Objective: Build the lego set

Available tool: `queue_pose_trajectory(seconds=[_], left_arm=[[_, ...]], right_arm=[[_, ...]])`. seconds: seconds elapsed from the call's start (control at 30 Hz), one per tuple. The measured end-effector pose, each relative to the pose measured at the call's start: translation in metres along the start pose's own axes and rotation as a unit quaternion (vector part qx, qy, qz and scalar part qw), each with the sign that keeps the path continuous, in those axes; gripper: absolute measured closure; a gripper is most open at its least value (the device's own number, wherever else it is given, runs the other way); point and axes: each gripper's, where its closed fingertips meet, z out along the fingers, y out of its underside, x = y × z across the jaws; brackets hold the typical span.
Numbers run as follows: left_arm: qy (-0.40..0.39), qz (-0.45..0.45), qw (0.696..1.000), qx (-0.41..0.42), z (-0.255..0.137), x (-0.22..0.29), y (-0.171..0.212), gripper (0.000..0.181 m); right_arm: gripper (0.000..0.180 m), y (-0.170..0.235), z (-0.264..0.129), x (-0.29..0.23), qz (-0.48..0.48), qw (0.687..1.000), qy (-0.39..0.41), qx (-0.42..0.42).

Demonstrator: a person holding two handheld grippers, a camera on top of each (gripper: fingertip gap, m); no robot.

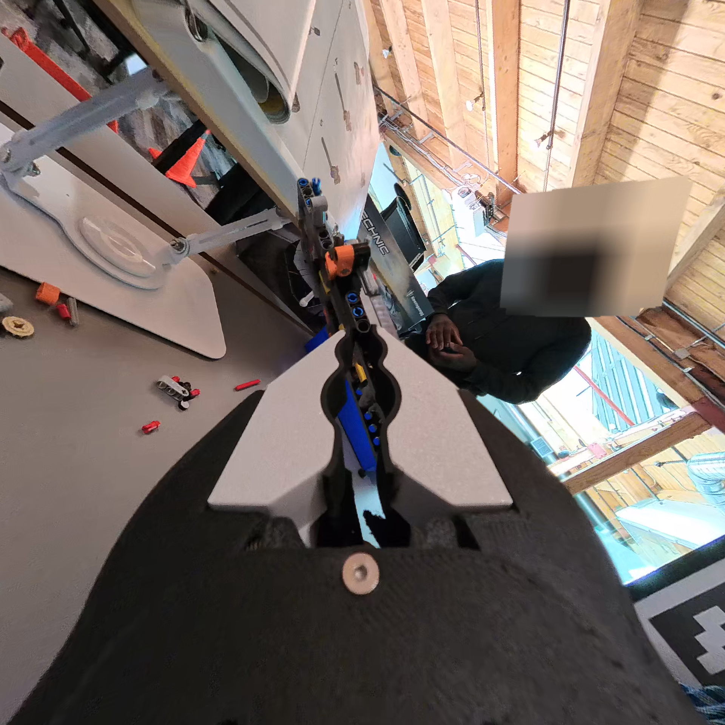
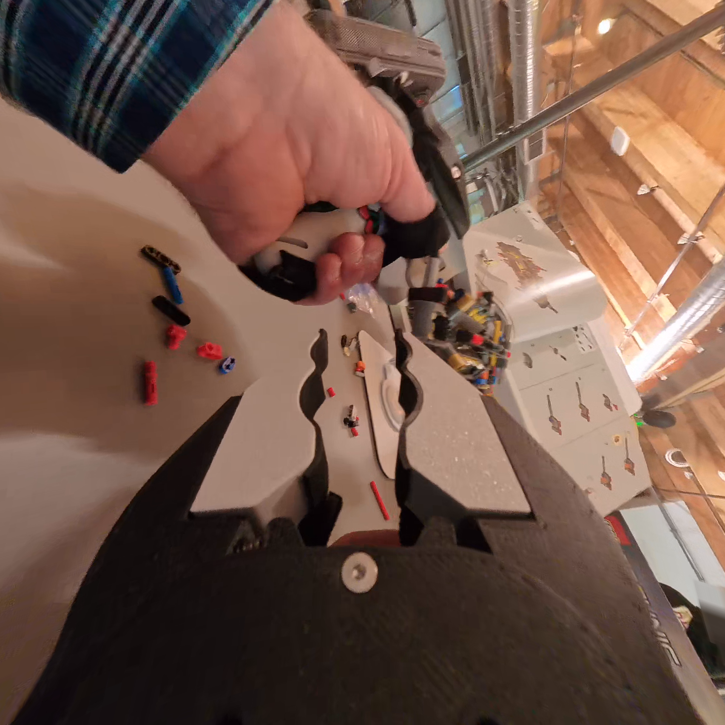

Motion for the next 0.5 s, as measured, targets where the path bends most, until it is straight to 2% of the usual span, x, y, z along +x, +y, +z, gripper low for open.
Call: queue_pose_trajectory(seconds=[0.1, 0.23, 0.3, 0.33, 0.5], left_arm=[[0.004, -0.005, 1.000, 0.000, 0.000, 0.001, 0.001, 0.176], [-0.004, 0.001, 1.000, -0.001, 0.000, 0.000, 0.001, 0.176], [0.000, -0.006, 1.000, 0.003, -0.001, -0.001, 0.000, 0.176], [0.003, -0.007, 1.000, 0.003, -0.001, 0.000, 0.000, 0.176], [0.002, -0.003, 1.000, 0.000, -0.001, 0.001, 0.002, 0.176]], right_arm=[[0.141, -0.003, -0.003, 0.017, 0.021, 0.999, 0.029, 0.010], [0.138, 0.005, 0.002, 0.007, 0.014, 1.000, 0.009, -0.006], [0.157, -0.002, 0.000, -0.006, 0.018, 1.000, -0.020, 0.004], [0.157, -0.004, 0.000, -0.007, 0.017, 1.000, -0.019, 0.008], [0.142, -0.004, -0.002, 0.020, 0.043, 0.998, 0.032, 0.013]])
